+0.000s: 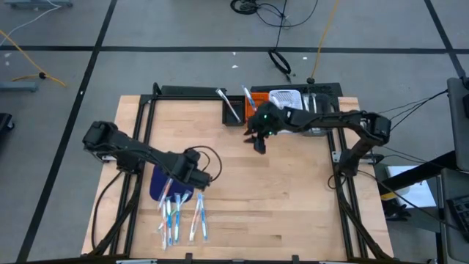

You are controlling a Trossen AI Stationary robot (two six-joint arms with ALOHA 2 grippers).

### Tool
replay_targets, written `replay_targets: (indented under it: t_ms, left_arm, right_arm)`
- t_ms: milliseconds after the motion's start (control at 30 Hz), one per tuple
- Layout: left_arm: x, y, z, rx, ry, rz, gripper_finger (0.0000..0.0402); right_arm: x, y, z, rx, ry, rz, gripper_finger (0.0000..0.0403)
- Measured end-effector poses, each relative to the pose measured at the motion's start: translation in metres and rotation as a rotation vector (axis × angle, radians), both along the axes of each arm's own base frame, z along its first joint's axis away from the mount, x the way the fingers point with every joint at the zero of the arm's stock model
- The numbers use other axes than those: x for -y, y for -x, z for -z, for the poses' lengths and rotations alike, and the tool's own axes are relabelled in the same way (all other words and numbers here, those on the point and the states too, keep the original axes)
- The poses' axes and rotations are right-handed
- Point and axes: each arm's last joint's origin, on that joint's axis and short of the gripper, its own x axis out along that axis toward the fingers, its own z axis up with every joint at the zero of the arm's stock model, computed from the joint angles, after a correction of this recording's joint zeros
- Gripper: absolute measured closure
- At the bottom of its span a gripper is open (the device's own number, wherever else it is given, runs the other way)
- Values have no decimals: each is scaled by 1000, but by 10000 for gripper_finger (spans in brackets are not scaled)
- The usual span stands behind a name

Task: Pick & Place Toothbrushes
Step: Put the orange toothbrush into the black bin

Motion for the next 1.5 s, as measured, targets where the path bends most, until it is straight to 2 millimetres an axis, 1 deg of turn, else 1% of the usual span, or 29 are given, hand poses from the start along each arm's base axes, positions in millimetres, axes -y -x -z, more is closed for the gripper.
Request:
replay_targets:
  t_ms: [233, 367, 533, 800, 1033, 1200, 1300, 1367, 1467, 1500]
  left_arm:
    - [10, 19, 21, -75, 38, -97, 250]
    - [12, 27, 29, -108, 54, -158, 250]
    - [13, 34, 37, -153, 81, -202, 250]
    - [13, 48, 52, -213, 91, -253, 250]
    - [14, 46, 65, -141, 140, -218, 250]
    - [13, 48, 67, -144, 137, -222, 252]
    - [13, 48, 67, -144, 137, -222, 280]
    - [13, 48, 67, -144, 137, -222, 315]
    - [13, 48, 67, -147, 142, -219, 379]
    - [13, 48, 67, -150, 148, -221, 390]
  right_arm:
    - [-34, -9, 0, -2, 1, -103, 250]
    - [-45, -12, 0, 1, 6, -136, 250]
    - [-49, -12, 0, -1, 3, -146, 250]
    - [-50, -13, 0, 0, 3, -147, 250]
    - [-49, -12, 0, 0, 4, -148, 250]
    - [-49, -12, 0, 0, 8, -151, 250]
    - [-49, -13, 0, 1, 9, -151, 250]
    - [-49, -13, 0, 3, 9, -151, 250]
    - [-49, -13, -1, 13, 12, -151, 250]
    - [-49, -13, -1, 16, 13, -151, 250]
